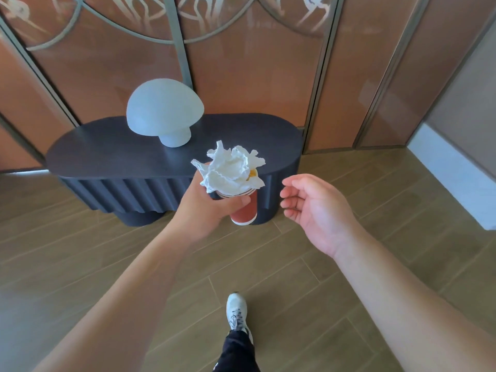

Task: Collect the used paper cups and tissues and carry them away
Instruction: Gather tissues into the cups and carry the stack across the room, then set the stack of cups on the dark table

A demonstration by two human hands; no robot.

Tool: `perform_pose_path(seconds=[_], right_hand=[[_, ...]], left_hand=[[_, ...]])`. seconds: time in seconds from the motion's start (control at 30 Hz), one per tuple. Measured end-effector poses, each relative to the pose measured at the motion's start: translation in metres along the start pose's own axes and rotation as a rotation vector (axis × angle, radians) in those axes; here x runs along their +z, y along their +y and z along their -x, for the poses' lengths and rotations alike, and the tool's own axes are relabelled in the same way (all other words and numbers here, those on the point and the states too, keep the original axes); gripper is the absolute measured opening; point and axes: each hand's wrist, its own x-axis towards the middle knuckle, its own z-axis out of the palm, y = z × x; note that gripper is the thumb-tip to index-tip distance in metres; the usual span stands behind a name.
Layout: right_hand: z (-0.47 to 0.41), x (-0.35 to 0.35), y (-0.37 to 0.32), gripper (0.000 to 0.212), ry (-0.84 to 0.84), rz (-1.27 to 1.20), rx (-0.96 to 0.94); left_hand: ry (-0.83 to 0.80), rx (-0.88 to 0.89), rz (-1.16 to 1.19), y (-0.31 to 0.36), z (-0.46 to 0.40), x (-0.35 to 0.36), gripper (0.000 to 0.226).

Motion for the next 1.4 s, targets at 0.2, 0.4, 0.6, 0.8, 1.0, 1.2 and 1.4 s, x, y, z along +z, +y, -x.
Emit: perform_pose_path(seconds=[0.2,0.4,0.6,0.8,1.0,1.2,1.4], right_hand=[[-0.116,0.02,-0.021,0.018,0.087,0.066,0.024],[-0.219,0.044,-0.044,0.016,0.135,0.082,0.018],[-0.281,0.054,-0.045,0.015,0.16,0.059,0.041],[-0.348,0.051,-0.049,0.014,0.145,0.055,0.056],[-0.437,0.042,-0.048,0.017,0.135,0.036,0.107],[-0.539,0.027,-0.055,0.016,0.054,0.04,0.166],[-0.632,0.007,-0.057,0.016,0.035,0.071,0.201]], left_hand=[[-0.069,0.072,0.022,-0.024,-0.126,-0.028,0.054],[-0.188,0.122,0.024,-0.037,-0.236,-0.038,0.064],[-0.202,0.135,0.069,-0.052,-0.306,-0.052,0.048],[-0.187,0.138,0.069,-0.065,-0.368,-0.05,0.043],[-0.141,0.107,-0.003,-0.086,-0.437,-0.041,0.049],[-0.102,0.036,-0.066,-0.103,-0.52,-0.029,0.052],[0.026,-0.076,-0.053,-0.138,-0.597,-0.015,0.068]])
